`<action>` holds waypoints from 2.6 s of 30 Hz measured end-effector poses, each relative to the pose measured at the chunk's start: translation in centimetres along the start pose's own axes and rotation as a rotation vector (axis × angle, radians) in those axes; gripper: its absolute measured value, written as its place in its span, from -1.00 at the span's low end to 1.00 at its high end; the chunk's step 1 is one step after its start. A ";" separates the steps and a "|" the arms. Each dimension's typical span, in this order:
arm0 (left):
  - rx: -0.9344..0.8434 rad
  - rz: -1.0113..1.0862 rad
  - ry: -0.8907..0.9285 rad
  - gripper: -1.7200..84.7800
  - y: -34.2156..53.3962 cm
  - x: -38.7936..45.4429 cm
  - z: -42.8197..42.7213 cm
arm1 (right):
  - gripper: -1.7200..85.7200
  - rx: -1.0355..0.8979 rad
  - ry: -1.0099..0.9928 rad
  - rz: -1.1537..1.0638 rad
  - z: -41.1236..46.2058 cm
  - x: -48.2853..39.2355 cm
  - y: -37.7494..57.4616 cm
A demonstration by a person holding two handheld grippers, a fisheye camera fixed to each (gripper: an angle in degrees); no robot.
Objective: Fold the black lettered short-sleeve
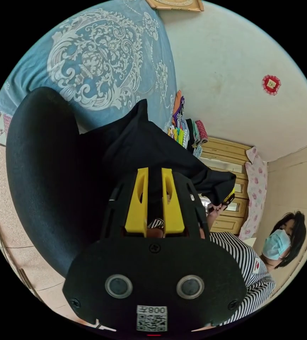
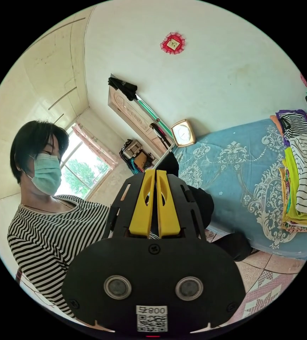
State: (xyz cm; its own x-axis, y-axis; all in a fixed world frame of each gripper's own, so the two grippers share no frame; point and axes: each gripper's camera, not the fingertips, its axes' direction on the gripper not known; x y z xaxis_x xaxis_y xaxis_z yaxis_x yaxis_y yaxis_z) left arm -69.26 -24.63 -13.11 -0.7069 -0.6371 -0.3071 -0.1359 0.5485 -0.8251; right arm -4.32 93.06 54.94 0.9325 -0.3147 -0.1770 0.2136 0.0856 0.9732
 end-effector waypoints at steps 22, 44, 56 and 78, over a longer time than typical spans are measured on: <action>-0.352 -0.178 0.001 -0.69 -3.7 -6.4 5.3 | -0.96 -0.066 -0.038 -0.140 5.5 -0.3 -8.7; 0.295 0.184 0.359 -0.95 -9.6 0.1 -15.8 | -0.96 0.042 0.023 -0.160 5.2 4.2 -10.4; 0.480 0.824 0.256 -0.95 -14.0 17.0 -27.4 | -0.96 0.215 -0.030 -0.319 6.2 6.0 -11.3; 0.353 0.379 -0.406 -0.85 -53.2 3.3 -17.1 | -0.96 -0.168 0.301 0.336 36.9 49.2 -23.2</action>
State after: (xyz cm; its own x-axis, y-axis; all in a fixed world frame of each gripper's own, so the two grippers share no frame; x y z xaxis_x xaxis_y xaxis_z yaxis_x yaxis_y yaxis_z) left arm -76.23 -46.62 37.88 -0.3337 -0.6264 -0.7045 0.3558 0.6084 -0.7095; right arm 25.88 40.70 29.10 0.9955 0.0419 0.0849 -0.0935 0.2947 0.9510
